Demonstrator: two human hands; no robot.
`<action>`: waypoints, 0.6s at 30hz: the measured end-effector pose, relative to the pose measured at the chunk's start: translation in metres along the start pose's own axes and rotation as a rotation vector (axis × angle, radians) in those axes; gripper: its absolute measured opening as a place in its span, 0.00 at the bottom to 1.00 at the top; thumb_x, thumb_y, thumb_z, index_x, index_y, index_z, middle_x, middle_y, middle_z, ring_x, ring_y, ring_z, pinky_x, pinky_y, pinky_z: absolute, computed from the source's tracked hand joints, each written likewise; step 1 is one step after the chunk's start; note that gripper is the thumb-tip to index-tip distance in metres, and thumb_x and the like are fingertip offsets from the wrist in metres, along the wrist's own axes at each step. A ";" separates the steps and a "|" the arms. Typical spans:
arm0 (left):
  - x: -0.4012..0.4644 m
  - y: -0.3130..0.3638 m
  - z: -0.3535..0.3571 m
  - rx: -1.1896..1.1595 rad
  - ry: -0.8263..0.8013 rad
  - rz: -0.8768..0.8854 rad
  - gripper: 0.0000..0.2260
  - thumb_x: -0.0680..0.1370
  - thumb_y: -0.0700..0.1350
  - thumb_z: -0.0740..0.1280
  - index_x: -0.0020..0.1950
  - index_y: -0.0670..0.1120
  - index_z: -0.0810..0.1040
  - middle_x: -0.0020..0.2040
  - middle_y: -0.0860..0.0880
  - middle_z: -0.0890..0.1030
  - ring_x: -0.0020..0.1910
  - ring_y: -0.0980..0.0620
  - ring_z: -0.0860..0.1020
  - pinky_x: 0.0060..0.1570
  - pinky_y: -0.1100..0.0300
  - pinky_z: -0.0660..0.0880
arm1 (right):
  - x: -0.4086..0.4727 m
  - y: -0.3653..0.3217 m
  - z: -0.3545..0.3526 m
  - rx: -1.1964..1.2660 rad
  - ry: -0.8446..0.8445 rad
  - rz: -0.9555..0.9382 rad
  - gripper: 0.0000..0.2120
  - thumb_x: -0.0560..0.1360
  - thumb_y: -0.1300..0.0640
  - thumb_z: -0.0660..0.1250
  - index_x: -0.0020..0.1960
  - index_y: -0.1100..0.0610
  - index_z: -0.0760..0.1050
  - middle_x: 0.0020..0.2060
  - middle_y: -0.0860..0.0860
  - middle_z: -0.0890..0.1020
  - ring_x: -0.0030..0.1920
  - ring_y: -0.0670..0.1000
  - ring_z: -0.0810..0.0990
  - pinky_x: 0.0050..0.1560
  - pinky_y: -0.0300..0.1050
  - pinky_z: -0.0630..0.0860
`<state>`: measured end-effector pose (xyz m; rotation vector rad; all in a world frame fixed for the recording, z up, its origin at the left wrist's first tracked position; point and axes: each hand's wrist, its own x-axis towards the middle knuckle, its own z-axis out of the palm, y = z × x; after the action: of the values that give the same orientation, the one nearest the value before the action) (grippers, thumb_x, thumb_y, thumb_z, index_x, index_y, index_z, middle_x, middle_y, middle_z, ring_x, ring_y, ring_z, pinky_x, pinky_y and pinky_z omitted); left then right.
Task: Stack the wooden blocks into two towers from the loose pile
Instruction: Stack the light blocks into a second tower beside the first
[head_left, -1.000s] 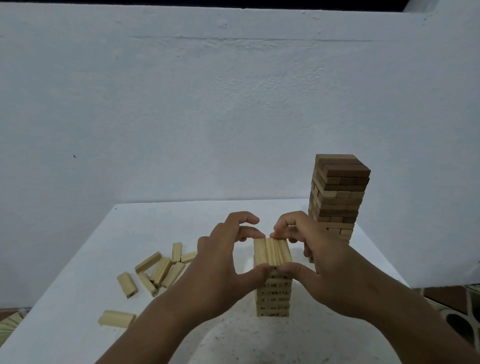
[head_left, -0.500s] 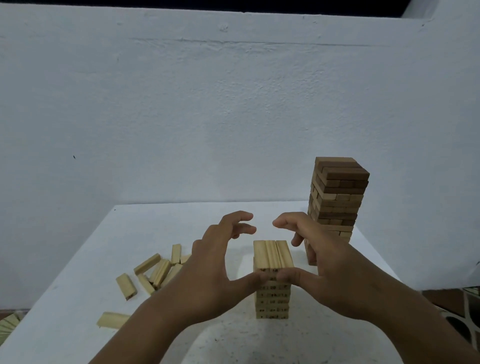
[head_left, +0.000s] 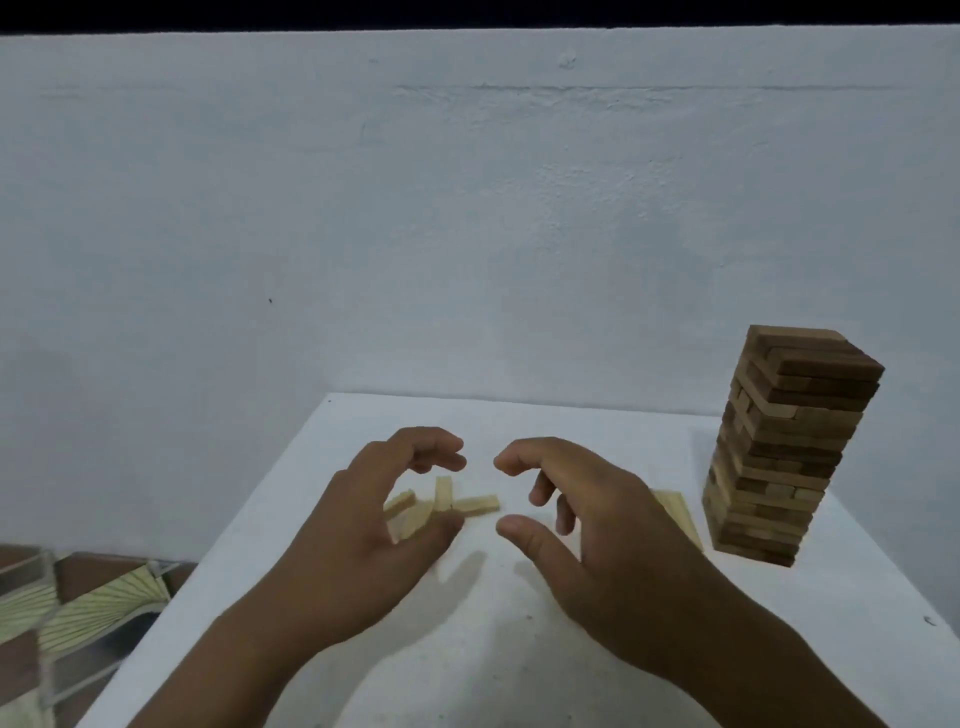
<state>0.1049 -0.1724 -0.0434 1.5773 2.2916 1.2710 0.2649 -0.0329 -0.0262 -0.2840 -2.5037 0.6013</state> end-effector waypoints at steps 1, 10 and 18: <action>-0.004 -0.006 -0.004 0.008 0.015 -0.015 0.19 0.76 0.50 0.70 0.61 0.66 0.70 0.61 0.66 0.76 0.64 0.60 0.71 0.57 0.61 0.67 | 0.003 -0.004 0.008 0.033 -0.001 -0.012 0.15 0.76 0.46 0.66 0.61 0.37 0.67 0.47 0.26 0.70 0.50 0.32 0.71 0.46 0.23 0.66; -0.044 -0.069 -0.023 0.209 -0.015 -0.122 0.10 0.74 0.46 0.72 0.49 0.62 0.79 0.51 0.66 0.79 0.54 0.61 0.75 0.53 0.67 0.69 | 0.019 0.002 0.091 0.030 -0.130 -0.032 0.13 0.78 0.56 0.63 0.62 0.49 0.75 0.58 0.43 0.75 0.58 0.42 0.69 0.59 0.25 0.61; -0.056 -0.097 -0.013 0.299 -0.077 -0.178 0.11 0.75 0.45 0.69 0.50 0.61 0.83 0.48 0.65 0.79 0.50 0.62 0.74 0.53 0.62 0.73 | 0.021 0.010 0.139 -0.074 -0.145 0.010 0.12 0.72 0.50 0.66 0.52 0.52 0.80 0.46 0.46 0.80 0.49 0.49 0.76 0.50 0.40 0.73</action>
<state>0.0525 -0.2369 -0.1199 1.4270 2.5982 0.8441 0.1713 -0.0676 -0.1258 -0.2906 -2.6699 0.5514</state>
